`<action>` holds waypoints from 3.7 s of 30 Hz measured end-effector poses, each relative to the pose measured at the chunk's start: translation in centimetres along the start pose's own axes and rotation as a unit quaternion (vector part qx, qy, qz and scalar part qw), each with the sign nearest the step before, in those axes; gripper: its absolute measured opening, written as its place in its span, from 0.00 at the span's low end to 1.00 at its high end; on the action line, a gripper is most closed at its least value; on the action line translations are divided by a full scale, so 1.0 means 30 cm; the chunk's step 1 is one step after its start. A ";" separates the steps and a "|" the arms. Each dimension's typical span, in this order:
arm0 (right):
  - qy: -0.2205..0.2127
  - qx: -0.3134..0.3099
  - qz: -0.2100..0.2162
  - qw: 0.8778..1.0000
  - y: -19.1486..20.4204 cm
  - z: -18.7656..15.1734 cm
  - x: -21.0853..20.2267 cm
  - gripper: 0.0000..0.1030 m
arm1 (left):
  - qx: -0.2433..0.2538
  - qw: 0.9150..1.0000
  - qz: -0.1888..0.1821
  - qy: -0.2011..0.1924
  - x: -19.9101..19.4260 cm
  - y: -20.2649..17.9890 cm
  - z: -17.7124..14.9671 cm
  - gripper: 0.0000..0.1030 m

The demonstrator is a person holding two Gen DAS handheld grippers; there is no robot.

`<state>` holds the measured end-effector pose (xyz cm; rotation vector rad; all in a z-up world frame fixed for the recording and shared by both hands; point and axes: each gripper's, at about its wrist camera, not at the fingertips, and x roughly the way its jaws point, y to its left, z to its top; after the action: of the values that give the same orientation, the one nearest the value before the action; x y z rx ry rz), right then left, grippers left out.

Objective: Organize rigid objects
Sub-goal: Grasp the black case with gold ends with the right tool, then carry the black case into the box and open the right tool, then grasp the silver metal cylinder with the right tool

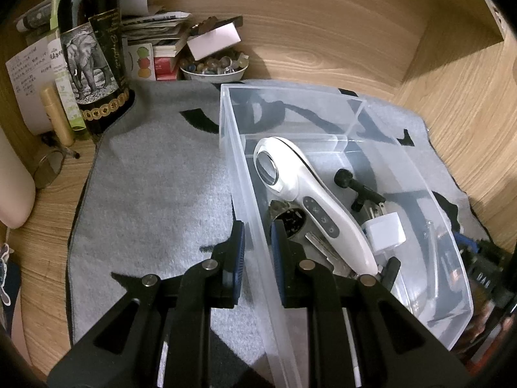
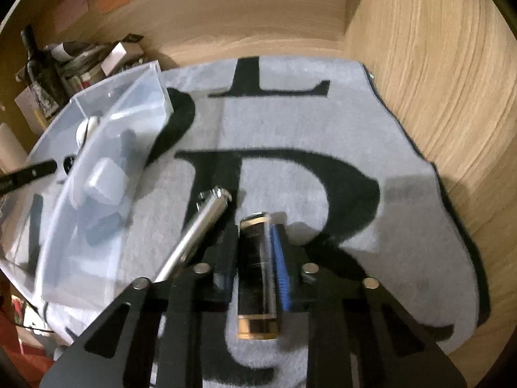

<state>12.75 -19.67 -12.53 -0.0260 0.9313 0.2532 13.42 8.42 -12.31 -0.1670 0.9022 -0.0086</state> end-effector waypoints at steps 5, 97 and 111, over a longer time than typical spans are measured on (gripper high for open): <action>-0.050 -0.029 0.006 0.998 0.037 0.085 -0.075 0.10 | -0.002 1.000 -0.001 -0.001 -0.003 -0.001 -0.005 0.16; -0.057 -0.099 0.002 0.993 0.119 0.159 -0.119 0.44 | -0.007 1.000 -0.005 0.004 0.002 0.018 0.004 0.16; 0.029 -0.046 0.021 0.998 0.071 -0.024 0.055 0.42 | -0.011 1.000 -0.008 0.006 0.005 0.026 0.008 0.17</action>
<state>12.64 -17.36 -14.07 -0.0985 0.9784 0.3362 13.65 9.21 -12.40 -0.1943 0.9139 -0.0150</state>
